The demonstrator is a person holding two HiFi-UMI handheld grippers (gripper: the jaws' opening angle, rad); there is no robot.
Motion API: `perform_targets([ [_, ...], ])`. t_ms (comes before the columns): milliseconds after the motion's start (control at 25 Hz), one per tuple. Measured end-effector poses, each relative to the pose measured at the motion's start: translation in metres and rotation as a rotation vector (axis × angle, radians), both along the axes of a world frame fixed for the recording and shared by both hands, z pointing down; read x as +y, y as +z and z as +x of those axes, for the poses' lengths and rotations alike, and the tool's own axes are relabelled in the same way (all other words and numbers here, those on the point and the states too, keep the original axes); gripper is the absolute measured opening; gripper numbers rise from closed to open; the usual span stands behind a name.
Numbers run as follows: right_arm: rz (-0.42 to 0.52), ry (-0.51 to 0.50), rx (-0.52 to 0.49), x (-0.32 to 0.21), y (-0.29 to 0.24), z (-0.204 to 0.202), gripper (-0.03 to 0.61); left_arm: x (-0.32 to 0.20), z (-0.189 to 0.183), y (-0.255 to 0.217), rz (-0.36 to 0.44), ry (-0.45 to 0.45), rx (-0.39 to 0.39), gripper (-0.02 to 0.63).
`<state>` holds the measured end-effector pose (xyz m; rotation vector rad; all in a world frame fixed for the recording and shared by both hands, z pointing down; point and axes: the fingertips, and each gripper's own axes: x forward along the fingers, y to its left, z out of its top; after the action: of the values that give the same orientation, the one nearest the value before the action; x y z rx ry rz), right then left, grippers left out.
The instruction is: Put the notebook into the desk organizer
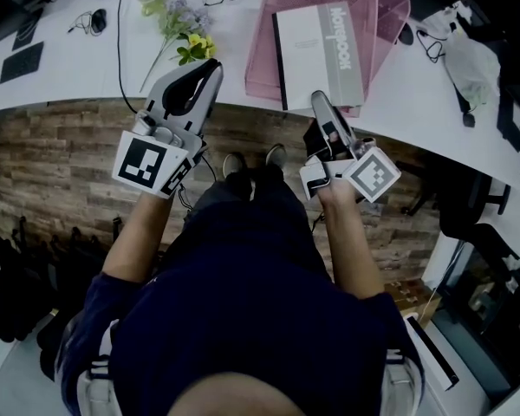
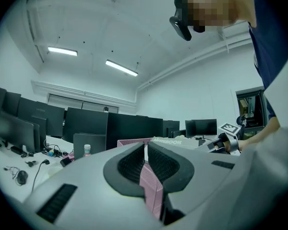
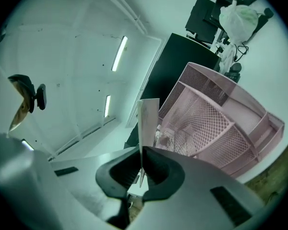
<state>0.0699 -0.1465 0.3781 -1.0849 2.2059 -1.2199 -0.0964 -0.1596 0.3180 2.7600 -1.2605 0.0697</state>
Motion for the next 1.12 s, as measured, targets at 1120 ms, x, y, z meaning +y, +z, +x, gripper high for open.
perform_targets([
  [1120,-0.127,-0.006,-0.076,0.008,0.043,0.01,0.015,0.013,0.016,0.014,-0.043,-0.022,-0.043,0.043],
])
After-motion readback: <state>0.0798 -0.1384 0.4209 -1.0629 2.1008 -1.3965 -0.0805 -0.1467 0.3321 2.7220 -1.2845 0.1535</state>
